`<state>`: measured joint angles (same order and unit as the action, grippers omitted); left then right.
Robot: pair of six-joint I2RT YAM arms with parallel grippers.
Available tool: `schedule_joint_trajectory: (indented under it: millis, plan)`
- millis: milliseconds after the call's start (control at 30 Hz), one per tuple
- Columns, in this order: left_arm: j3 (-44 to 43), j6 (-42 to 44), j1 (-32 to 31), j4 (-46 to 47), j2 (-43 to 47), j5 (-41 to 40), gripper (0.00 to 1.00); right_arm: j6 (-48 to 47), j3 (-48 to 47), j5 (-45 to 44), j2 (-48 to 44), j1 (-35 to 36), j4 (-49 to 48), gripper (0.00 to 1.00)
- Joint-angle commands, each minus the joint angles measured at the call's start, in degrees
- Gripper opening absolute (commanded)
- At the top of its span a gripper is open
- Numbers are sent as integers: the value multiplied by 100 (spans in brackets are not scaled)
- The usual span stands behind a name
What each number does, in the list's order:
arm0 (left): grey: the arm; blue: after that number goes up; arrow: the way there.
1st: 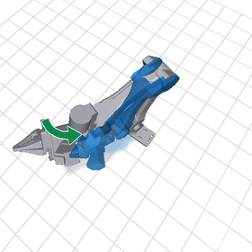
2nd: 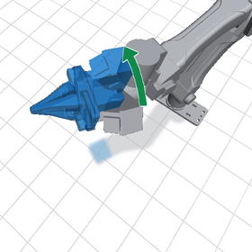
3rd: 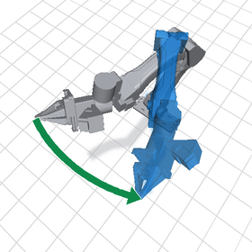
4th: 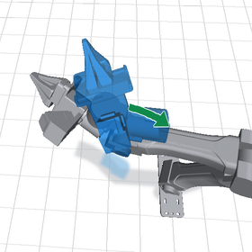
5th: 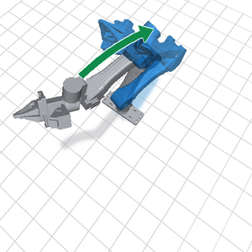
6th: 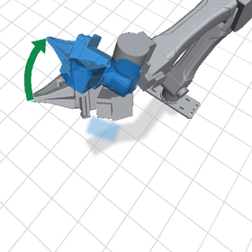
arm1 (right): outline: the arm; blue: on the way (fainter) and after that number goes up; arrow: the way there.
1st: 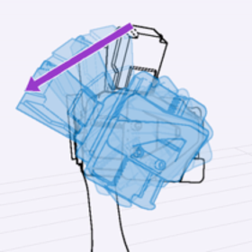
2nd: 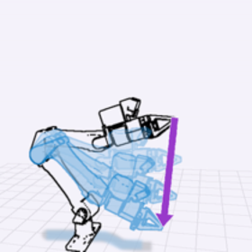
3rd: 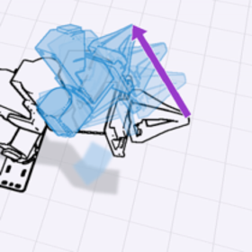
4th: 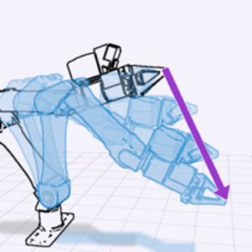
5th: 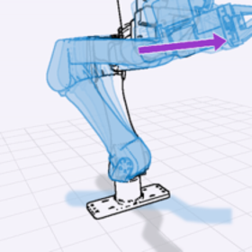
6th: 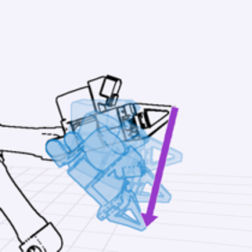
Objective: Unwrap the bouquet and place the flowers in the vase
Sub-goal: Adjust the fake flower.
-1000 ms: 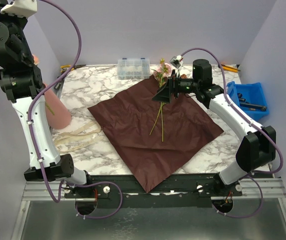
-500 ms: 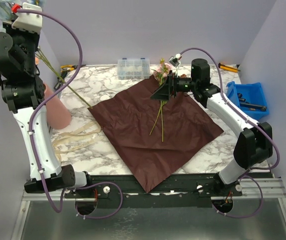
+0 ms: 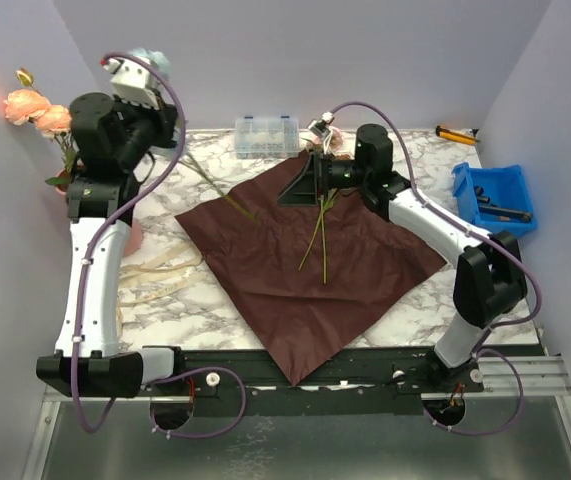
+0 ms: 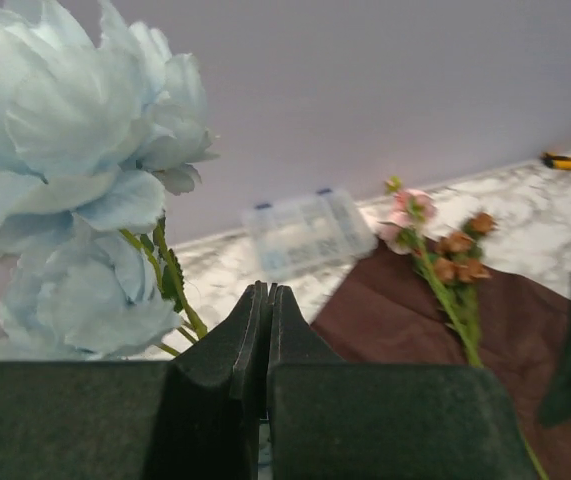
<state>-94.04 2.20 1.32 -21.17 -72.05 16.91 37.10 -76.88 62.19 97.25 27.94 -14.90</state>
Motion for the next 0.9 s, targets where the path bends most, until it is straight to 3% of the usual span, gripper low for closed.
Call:
schedule_joint_trajectory:
  millis: [0,100,200,367,500,700,867]
  plan:
    - [411,-1046,-632,297,105,12,0,-245,-579,-274,406,336,249,100]
    - [485,-1340,-888,356,-37,132,0,-1142,-1084,-919,592,714,1163,100]
    - [425,-1424,-1077,355,-177,259,0,-2311,-1558,-2177,713,1072,2039,100]
    - [385,-1358,-1156,348,-144,501,0,-3453,-1752,-3548,578,1187,2429,100]
    - [416,-1283,-1152,315,-62,778,0,-4032,-1816,-3568,419,1186,2667,99]
    - [381,-1318,-1152,280,-81,863,0,-4544,-2045,-2233,190,1185,3336,97]
    - [326,-1248,-1153,202,-81,1111,0,-5145,-2122,-2738,34,1187,3420,99]
